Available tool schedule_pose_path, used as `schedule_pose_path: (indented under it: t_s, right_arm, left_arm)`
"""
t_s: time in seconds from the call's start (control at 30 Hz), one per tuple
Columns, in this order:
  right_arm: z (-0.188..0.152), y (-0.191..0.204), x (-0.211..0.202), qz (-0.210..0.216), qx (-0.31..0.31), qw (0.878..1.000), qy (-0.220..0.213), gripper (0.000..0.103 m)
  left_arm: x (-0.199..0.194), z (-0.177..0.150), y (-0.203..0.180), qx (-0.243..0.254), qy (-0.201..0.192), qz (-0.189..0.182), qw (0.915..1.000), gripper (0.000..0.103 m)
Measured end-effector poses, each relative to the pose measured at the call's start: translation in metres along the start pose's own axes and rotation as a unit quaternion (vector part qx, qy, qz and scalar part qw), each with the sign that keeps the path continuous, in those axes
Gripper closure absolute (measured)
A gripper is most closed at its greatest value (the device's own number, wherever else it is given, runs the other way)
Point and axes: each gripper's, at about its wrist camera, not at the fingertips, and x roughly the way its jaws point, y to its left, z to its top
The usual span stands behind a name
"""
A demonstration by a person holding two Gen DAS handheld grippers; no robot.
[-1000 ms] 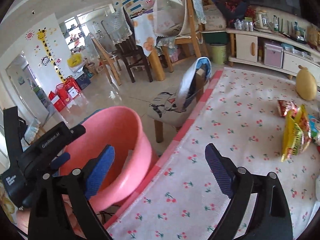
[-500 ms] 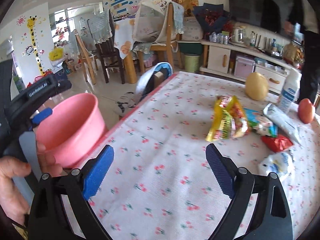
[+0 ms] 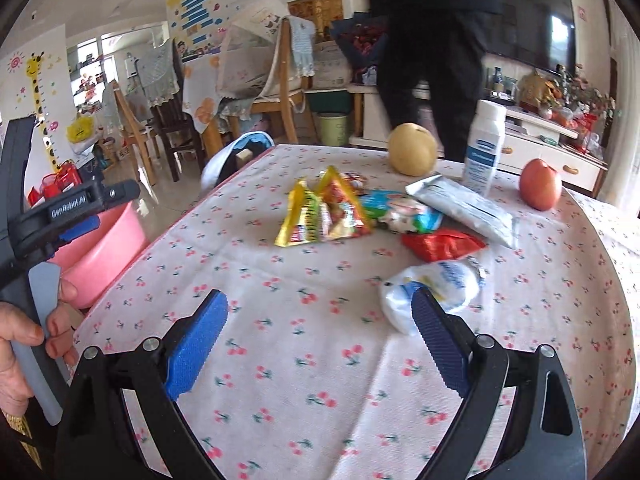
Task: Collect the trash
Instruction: 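Bring both tools back over the table toward the remaining packets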
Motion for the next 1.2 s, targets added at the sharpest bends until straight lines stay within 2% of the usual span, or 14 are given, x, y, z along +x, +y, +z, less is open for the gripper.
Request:
schedule_pose_path:
  t_s: [0.27, 0.4, 0.53, 0.63, 0.73, 0.87, 0.93, 1.1, 1.2]
  right_arm:
    - [0.002, -0.057, -0.004, -0.030, 0.037, 0.999, -0.004, 0.010]
    - [0.008, -0.086, -0.005, -0.046, 0.051, 0.998, -0.001, 0.010]
    - [0.012, -0.114, -0.008, -0.072, 0.075, 0.995, -0.003, 0.010]
    - [0.010, -0.136, -0.014, -0.058, 0.124, 0.991, -0.005, 0.010]
    - [0.011, -0.150, -0.021, -0.054, 0.149, 0.987, -0.010, 0.010]
    - [0.014, -0.164, -0.034, -0.055, 0.162, 0.985, -0.029, 0.010]
    - [0.016, -0.173, -0.039, -0.057, 0.171, 0.983, -0.039, 0.010]
    - [0.018, -0.194, -0.043, -0.055, 0.200, 0.977, -0.044, 0.010]
    - [0.016, -0.204, -0.043, -0.064, 0.212, 0.974, -0.040, 0.010]
  left_arm:
    - [0.005, -0.020, -0.054, 0.081, 0.027, -0.045, 0.9953, 0.006]
    - [0.014, -0.015, -0.087, 0.096, 0.039, -0.064, 0.9926, 0.006]
    - [0.027, -0.002, -0.139, 0.120, 0.047, -0.095, 0.9871, 0.006]
    - [0.044, 0.009, -0.176, 0.110, 0.063, -0.121, 0.9846, 0.006]
    - [0.075, 0.017, -0.216, 0.091, 0.086, -0.127, 0.9840, 0.006]
    - [0.119, 0.017, -0.261, 0.097, 0.118, -0.109, 0.9821, 0.010]
    - [0.140, 0.018, -0.278, 0.108, 0.132, -0.095, 0.9807, 0.022]
    - [0.183, 0.018, -0.299, 0.141, 0.154, -0.043, 0.9770, 0.032]
    - [0.203, 0.014, -0.301, 0.159, 0.174, -0.009, 0.9718, 0.043]
